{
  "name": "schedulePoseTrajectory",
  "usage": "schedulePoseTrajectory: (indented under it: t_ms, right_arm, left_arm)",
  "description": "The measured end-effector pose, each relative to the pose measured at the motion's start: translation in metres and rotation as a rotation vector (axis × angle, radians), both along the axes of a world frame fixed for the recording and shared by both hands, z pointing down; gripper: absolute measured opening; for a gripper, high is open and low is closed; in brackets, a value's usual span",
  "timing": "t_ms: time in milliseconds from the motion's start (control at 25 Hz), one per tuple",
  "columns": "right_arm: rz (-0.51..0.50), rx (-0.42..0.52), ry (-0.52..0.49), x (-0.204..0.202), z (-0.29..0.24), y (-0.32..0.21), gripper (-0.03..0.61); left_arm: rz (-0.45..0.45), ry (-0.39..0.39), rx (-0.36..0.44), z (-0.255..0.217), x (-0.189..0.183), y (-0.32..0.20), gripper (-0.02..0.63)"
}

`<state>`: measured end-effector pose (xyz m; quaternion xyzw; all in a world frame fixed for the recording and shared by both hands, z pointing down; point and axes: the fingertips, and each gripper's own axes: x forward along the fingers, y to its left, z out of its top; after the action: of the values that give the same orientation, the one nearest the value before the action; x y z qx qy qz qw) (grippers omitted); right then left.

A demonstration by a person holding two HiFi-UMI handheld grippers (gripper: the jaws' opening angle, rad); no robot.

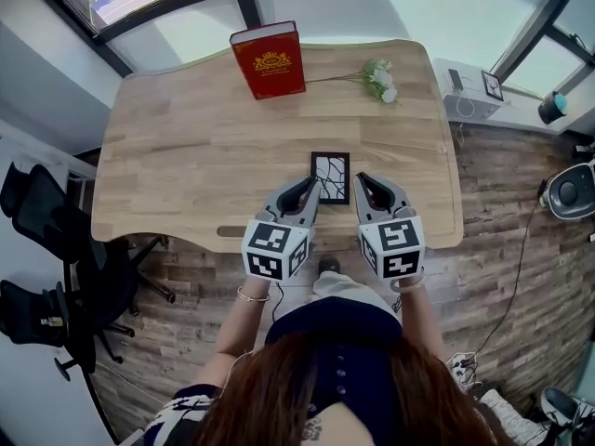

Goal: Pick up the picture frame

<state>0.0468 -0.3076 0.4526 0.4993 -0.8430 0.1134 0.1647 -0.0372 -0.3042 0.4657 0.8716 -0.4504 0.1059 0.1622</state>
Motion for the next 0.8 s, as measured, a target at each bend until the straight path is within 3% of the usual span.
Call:
schedulePoseTrajectory:
  t_ms: [800]
  right_arm:
    - [-0.037,-0.205,0.074,0.001,0.087,-0.023,0.028]
  left_arm:
    - [0.006,-0.026,-0.157,0.070,-0.007,-0.027,0.054]
